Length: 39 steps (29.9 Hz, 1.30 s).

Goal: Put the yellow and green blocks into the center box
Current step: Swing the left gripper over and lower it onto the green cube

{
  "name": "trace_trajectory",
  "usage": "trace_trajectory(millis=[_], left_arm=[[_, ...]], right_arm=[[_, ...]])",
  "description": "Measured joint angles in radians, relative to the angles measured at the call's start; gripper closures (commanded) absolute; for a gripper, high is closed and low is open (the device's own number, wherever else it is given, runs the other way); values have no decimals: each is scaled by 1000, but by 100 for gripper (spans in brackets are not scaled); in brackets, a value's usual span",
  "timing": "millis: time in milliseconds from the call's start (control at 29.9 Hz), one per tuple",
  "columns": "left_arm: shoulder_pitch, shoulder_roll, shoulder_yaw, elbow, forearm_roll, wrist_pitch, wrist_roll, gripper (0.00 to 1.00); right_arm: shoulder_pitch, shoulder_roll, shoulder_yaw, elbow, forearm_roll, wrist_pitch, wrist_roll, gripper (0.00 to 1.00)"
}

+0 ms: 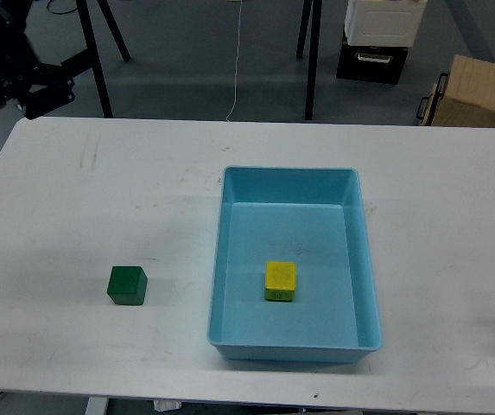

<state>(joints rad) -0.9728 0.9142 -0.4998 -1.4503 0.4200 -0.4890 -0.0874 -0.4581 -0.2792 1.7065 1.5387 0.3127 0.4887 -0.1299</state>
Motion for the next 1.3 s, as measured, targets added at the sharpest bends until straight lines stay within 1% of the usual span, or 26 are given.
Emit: trace_trajectory(millis=[100,200,301,434,568,668,768,936,1069,1303], left_arm=[[-178,-43,206,26,52,0,0,0],[-356,-130,422,92,72,0,0,0],[-473,-244,617,159,98,1,2,0],[-541,-342,828,179,197,0,8,0],[-557,-355,991,143,349,0,10,0],[-577,-339,1080,83,394,0,10,0],[-595,-308,1141,63,411,0,11,0],[-596,-298,1183,60,478,1,11,0],[-573,-306,1223,72,529,0,11,1],[-524,-308,1232,119,588,0,11,1]], right_arm=[[8,0,1,0,0,0,0,0],[14,0,0,-3,-1,0,0,0],[16,1,-2,-5,-1,0,0,0],[16,1,-1,-5,-1,0,0,0],[16,-1,0,-8,-1,0,0,0],[15,-1,-3,-10,-3,0,0,0],[16,0,-8,-11,-4,0,0,0],[33,0,-12,-12,-6,0,-1,0],[35,-2,-11,-15,-7,0,-1,0],[30,-5,-10,-20,-7,0,-1,0]])
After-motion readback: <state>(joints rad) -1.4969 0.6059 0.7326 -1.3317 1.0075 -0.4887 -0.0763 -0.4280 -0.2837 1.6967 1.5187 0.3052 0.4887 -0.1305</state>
